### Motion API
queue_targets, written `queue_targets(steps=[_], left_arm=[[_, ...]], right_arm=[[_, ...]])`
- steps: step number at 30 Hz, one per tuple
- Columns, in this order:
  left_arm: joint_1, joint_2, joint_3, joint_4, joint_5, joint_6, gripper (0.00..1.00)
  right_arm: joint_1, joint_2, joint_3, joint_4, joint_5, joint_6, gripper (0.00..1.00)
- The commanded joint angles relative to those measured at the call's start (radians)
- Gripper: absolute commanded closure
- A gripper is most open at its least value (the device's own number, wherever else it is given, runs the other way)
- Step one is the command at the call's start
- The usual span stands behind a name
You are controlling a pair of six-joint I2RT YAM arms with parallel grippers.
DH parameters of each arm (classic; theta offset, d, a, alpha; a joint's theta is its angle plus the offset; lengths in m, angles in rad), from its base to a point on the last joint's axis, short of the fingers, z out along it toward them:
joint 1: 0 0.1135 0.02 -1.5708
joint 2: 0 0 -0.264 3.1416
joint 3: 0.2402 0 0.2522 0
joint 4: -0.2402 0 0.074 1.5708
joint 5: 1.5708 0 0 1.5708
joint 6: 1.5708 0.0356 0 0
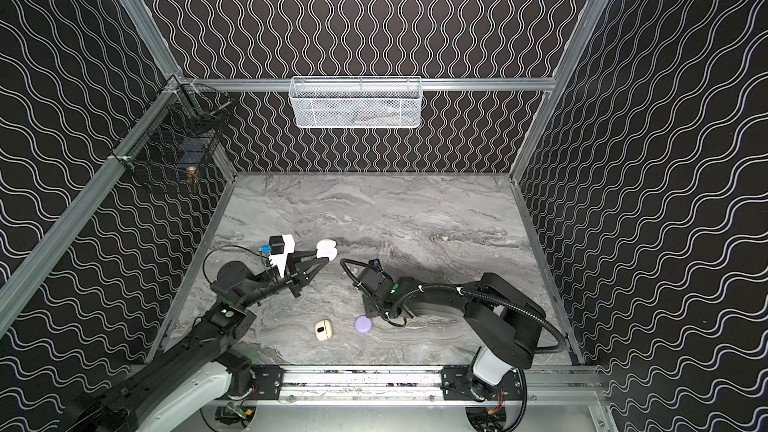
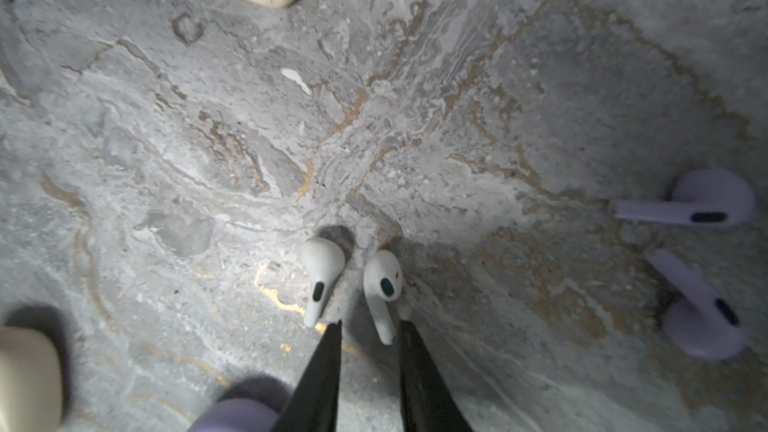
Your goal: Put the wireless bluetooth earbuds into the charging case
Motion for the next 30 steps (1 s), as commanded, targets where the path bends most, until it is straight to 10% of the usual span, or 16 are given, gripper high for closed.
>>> queue_targets(steps=[1, 30], left_arm=[[0.000, 0.006, 0.008, 0.014, 0.007, 0.017, 1.00], [0.000, -0.007, 0.010, 0.004, 0.001, 0.020, 1.00]], right_arm=[[0.004, 0.000, -0.007, 0.014, -0.021, 0.009, 0.74], [0.006, 0.022, 0.128, -0.164, 0.133, 0.005, 0.63]])
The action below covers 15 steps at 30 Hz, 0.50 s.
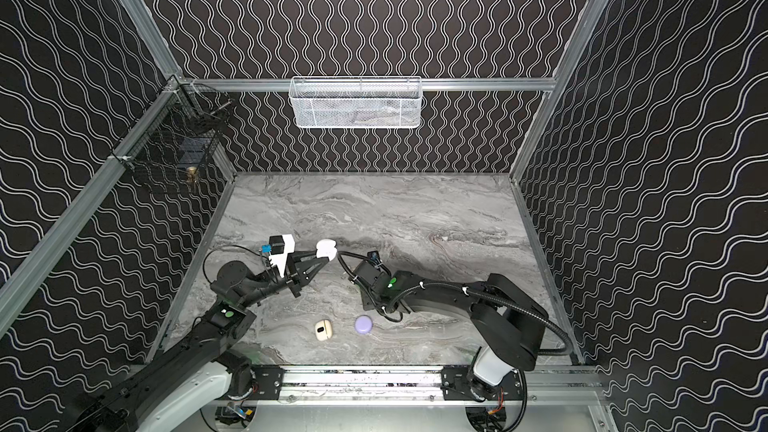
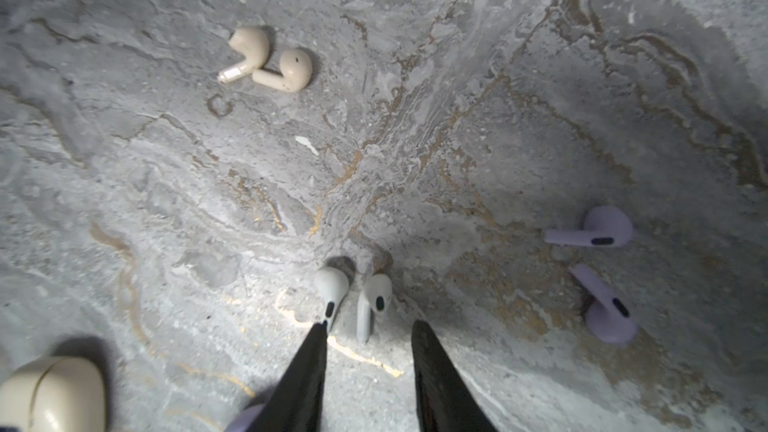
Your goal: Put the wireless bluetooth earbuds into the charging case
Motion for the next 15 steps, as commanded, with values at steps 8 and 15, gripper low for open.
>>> queue_targets(steps=[8, 15], left_arm=[[0.000, 0.001, 0.012, 0.008, 0.013, 0.018, 1.00], [0.000, -0.003, 0.012, 0.005, 0.012, 0.020, 1.00]], right_arm=[[0.001, 0.088, 0.055, -0.050, 0.025, -0.025, 0.65], [0.000, 0.123, 0.058, -0.031, 0.005, -0.030, 0.65]])
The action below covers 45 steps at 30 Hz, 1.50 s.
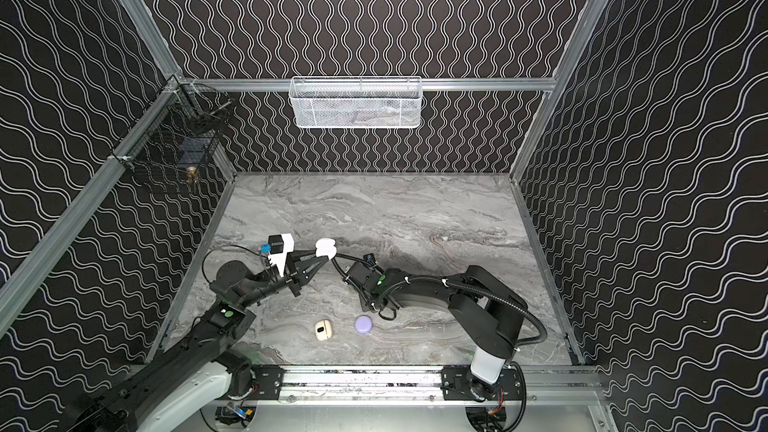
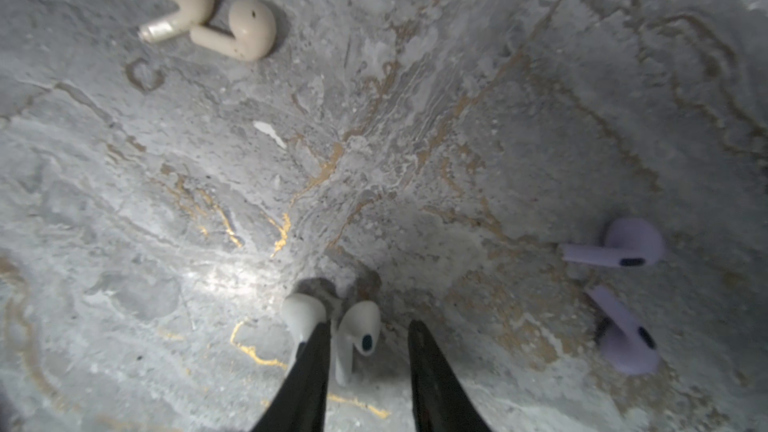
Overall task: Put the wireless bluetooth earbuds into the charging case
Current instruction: 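Close the right gripper on one white earbud, then lift the white earbud and carry it toward the case in the left gripper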
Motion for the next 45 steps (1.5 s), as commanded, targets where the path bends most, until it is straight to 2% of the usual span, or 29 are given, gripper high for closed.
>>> queue_targets(steps=[1, 20, 24, 29, 33, 38, 40, 42, 45], left_arm=[[0.000, -0.002, 0.007, 0.008, 0.012, 0.020, 1.00], [0.000, -0.011, 0.003, 0.013, 0.012, 0.018, 1.00], [0.000, -0.012, 0.003, 0.009, 0.011, 0.018, 1.00], [0.000, -0.006, 0.005, 0.011, 0.013, 0.019, 1.00], [0.001, -0.030, -0.030, 0.046, -0.038, 0.020, 1.00], [0.001, -0.054, -0.133, 0.241, -0.057, 0.027, 1.00], [-0.001, -0.041, -0.214, 0.427, 0.004, 0.068, 1.00], [-0.001, -0.024, -0.255, 0.533, -0.018, 0.048, 1.00], [-0.001, -0.009, -0.216, 0.465, 0.036, 0.065, 1.00]], right_arm=[[-0.001, 0.012, 0.008, 0.000, -0.001, -0.003, 0.65], [-0.019, 0.018, -0.037, 0.067, -0.042, 0.004, 0.71], [-0.018, 0.016, -0.036, 0.062, -0.031, 0.013, 0.77], [-0.019, -0.005, -0.061, 0.084, -0.039, 0.026, 0.79], [-0.019, -0.037, -0.093, 0.126, -0.057, 0.047, 0.84], [-0.019, -0.145, -0.142, 0.189, -0.057, 0.077, 0.87], [-0.019, -0.217, -0.162, 0.211, -0.053, 0.081, 0.87], [-0.019, -0.296, -0.181, 0.227, -0.036, 0.081, 0.87], [-0.018, -0.441, -0.221, 0.278, -0.021, 0.077, 0.87]])
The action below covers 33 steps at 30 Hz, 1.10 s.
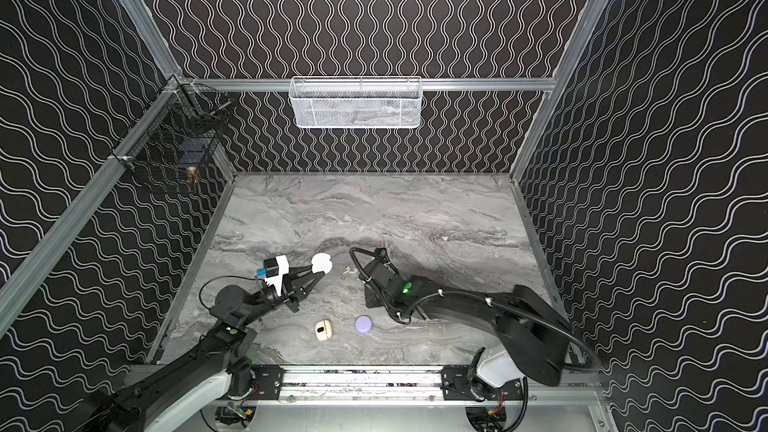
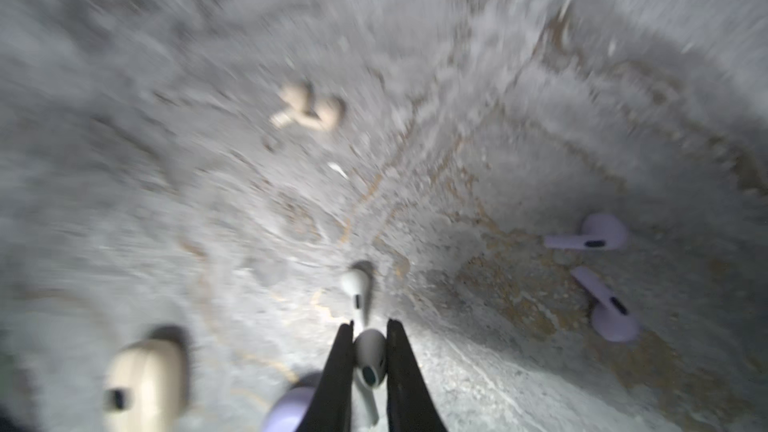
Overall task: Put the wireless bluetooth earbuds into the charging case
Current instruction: 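Lift the white earbud and carry it toward the case in the left gripper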
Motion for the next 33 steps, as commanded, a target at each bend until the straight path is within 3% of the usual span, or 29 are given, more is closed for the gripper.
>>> queue_targets(steps=[1, 6, 9, 15, 27, 33], left_arm=[[0.000, 0.012, 0.038, 0.083, 0.058, 0.038, 1.00], [0.000, 0.063, 0.006, 0.229, 0.065, 0.000, 1.00], [0.000, 0.071, 0.013, 0.217, 0.082, -0.001, 1.00], [0.000, 0.083, 0.011, 0.256, 0.105, -0.026, 1.00], [0.000, 0.229, 0.002, 0.532, 0.162, -0.137, 1.00], [0.000, 0.238, 0.004, 0.545, 0.166, -0.153, 1.00]], right_arm=[[0.001, -0.127, -0.038, 0.104, 0.018, 0.012, 0.87], [0.007, -0.345, -0.086, 0.225, -0.024, -0.021, 0.89], [0.026, -0.439, -0.110, 0.325, -0.067, -0.050, 0.89], [0.097, -0.512, -0.118, 0.495, -0.081, -0.108, 0.89], [0.142, -0.376, -0.230, 1.093, -0.107, -0.234, 0.84], [0.142, -0.253, -0.281, 1.363, -0.060, -0.256, 0.86]])
